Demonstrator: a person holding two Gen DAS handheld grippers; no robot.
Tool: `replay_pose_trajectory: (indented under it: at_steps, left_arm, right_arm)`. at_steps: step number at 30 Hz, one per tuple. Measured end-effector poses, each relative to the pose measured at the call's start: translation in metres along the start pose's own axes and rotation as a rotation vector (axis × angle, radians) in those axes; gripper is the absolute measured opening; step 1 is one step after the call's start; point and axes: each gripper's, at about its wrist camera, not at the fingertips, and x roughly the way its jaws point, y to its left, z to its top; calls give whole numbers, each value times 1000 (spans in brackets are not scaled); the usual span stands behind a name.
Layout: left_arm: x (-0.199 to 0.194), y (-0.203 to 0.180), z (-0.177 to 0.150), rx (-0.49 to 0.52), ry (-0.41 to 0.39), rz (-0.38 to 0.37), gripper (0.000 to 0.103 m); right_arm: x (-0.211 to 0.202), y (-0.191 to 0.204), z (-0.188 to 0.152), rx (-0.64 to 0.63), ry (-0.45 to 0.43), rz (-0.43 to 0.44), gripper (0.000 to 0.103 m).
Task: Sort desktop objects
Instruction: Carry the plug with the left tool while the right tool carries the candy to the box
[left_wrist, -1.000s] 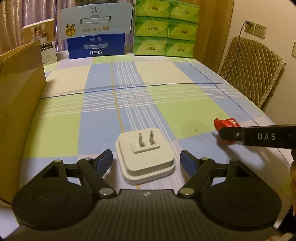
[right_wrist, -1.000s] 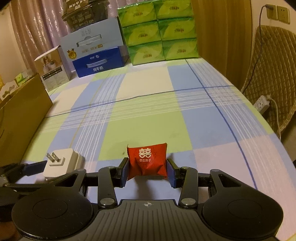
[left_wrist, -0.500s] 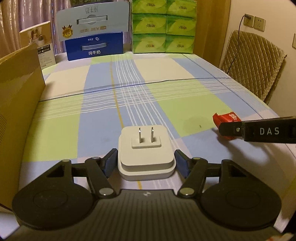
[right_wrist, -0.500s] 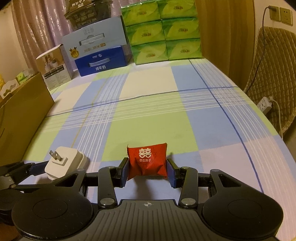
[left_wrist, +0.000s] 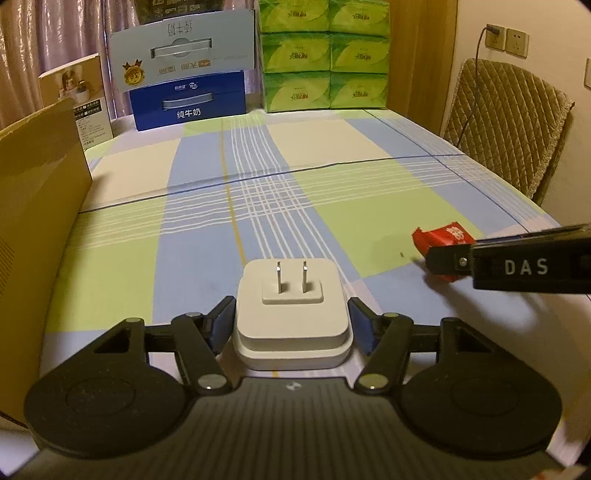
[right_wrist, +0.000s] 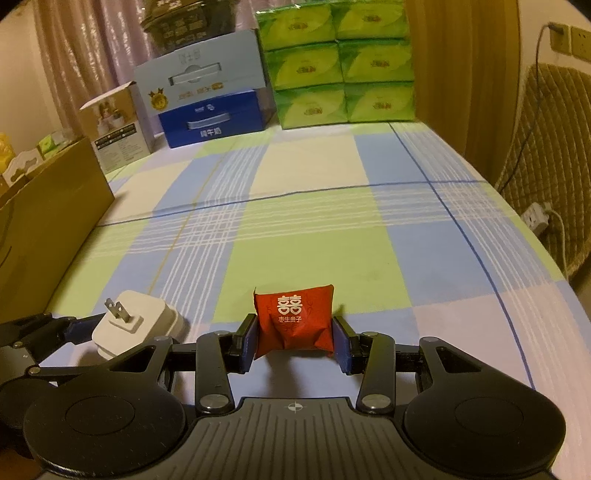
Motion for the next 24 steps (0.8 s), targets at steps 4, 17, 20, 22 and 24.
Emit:
replay_pose_trajectory:
  at_steps: [4, 17, 20, 22, 24]
  left_arm:
    - [-8, -2, 0, 19, -7, -8, 60]
    - [-35, -12, 11, 29, -38, -46, 60]
    - [-46, -14, 13, 29, -49, -43, 60]
    - [-53, -15, 13, 29, -55, -39, 60]
    - [-62, -16, 13, 28, -63, -33, 60]
  right_arm:
    - [-4, 4, -1, -38, -20, -14, 39]
    - [-34, 8, -13, -17, -50, -20, 39]
    - [-45, 6, -14, -4, -70, -36, 39]
    - [-53, 5, -15, 5, -80, -39, 39]
    - [-61, 4, -17, 7, -88, -40, 39]
